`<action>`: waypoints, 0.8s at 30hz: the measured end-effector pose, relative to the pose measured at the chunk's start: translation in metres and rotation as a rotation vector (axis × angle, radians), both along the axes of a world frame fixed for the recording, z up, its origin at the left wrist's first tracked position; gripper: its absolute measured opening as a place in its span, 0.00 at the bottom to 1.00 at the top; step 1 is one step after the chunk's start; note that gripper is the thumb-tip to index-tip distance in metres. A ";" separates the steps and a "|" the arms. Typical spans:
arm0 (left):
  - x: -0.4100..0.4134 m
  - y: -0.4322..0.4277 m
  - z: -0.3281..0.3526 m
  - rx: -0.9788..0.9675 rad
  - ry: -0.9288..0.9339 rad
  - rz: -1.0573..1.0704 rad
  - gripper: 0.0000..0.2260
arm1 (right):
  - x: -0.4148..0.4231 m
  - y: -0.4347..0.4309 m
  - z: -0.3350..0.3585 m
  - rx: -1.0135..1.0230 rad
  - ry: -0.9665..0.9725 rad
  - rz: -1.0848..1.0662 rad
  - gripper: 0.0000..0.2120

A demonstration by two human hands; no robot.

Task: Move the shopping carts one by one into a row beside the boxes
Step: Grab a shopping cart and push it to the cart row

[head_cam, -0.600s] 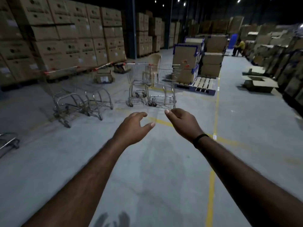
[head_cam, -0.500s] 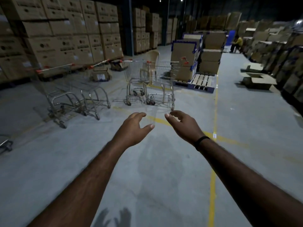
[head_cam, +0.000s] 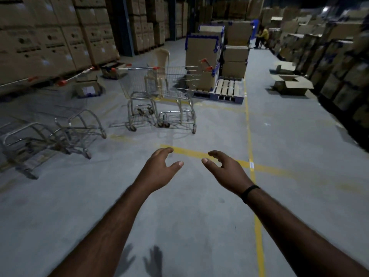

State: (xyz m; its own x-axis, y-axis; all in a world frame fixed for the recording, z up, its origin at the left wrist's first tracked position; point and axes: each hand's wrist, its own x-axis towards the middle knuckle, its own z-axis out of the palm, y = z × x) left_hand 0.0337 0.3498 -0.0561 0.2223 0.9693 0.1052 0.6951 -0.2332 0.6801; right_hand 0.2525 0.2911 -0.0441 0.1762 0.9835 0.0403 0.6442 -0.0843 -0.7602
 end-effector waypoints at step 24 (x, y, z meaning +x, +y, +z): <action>0.295 0.394 -0.008 -0.159 -0.171 0.009 0.23 | 0.279 0.396 -0.014 -0.080 0.043 0.021 0.27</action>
